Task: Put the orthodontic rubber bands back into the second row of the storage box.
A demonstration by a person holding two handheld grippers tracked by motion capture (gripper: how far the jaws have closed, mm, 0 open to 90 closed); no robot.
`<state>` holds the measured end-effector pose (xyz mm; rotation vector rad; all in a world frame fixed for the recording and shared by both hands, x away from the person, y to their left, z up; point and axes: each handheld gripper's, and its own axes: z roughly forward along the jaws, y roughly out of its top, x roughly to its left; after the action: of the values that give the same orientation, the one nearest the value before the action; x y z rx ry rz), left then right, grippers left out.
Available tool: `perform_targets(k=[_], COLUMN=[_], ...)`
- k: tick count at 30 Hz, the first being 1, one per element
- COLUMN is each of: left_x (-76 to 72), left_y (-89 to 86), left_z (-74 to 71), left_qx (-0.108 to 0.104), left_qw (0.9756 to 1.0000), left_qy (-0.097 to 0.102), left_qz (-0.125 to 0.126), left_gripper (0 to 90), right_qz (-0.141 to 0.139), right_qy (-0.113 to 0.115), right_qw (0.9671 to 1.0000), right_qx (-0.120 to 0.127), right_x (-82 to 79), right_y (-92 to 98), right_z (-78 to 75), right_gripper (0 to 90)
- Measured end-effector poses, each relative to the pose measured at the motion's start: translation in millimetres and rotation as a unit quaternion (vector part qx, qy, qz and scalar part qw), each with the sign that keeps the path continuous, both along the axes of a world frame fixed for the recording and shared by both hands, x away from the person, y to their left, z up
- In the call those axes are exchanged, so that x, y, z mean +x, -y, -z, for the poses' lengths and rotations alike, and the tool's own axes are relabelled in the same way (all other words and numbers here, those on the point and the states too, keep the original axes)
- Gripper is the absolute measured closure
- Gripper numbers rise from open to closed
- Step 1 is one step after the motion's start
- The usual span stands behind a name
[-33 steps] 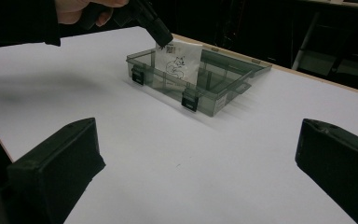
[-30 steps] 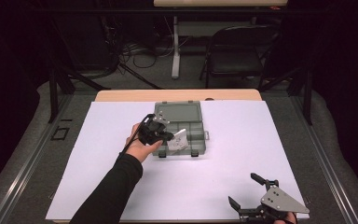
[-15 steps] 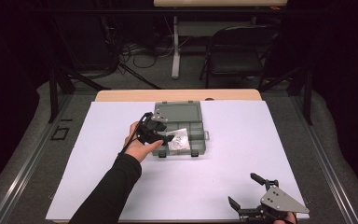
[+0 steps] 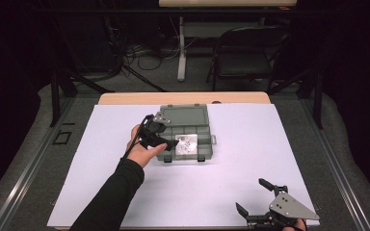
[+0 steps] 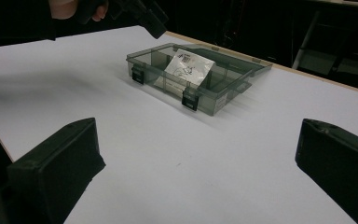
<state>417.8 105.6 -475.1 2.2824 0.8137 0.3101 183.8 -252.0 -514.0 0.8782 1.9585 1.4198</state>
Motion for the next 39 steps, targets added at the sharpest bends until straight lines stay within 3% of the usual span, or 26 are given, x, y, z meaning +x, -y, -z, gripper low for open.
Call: perform_targets(k=[4, 10, 21, 23, 30, 35, 39], left_x=[-2.6, -8.4, -20.3, -24.5, -39.8, -51.3, -61.7], left_y=[-3.7, -12.9, -31.0, -32.5, -44.7, -53.5, -65.2], left_z=[-2.6, -4.3, -7.5, -7.9, -9.8, -11.6, -11.5], left_qx=[-0.004, -0.027, -0.093, -0.089, -0.122, -0.123, -0.142], left_qw=[1.0, 0.9995, 0.9953, 0.9956, 0.9921, 0.9918, 0.9889], left_qy=[-0.001, -0.001, -0.012, -0.004, 0.009, 0.023, 0.032], left_qz=[-0.007, -0.016, -0.024, -0.029, -0.027, -0.025, -0.028], left_gripper=[22.3, 21.1, 16.5, 16.3, 15.9, 15.6, 15.5], right_qz=[0.001, 0.002, 0.007, 0.006, 0.006, 0.005, 0.006], right_qy=[-0.001, 0.003, 0.0, -0.004, -0.003, -0.002, -0.002], right_qw=[1.0, 1.0, 1.0, 1.0, 1.0, 1.0, 1.0], right_qx=[0.003, 0.006, 0.007, 0.003, 0.003, 0.001, 0.002], right_x=[0.1, 0.8, 0.5, -0.1, -0.5, -0.3, -0.6], right_y=[-0.2, 0.7, 2.6, 2.4, 2.6, 1.5, 1.8], right_z=[0.5, 1.5, 1.8, 1.4, 1.1, 1.3, 1.2], right_gripper=[0.0, 0.0, 0.0, 0.0, 0.0, 0.0, 0.0])
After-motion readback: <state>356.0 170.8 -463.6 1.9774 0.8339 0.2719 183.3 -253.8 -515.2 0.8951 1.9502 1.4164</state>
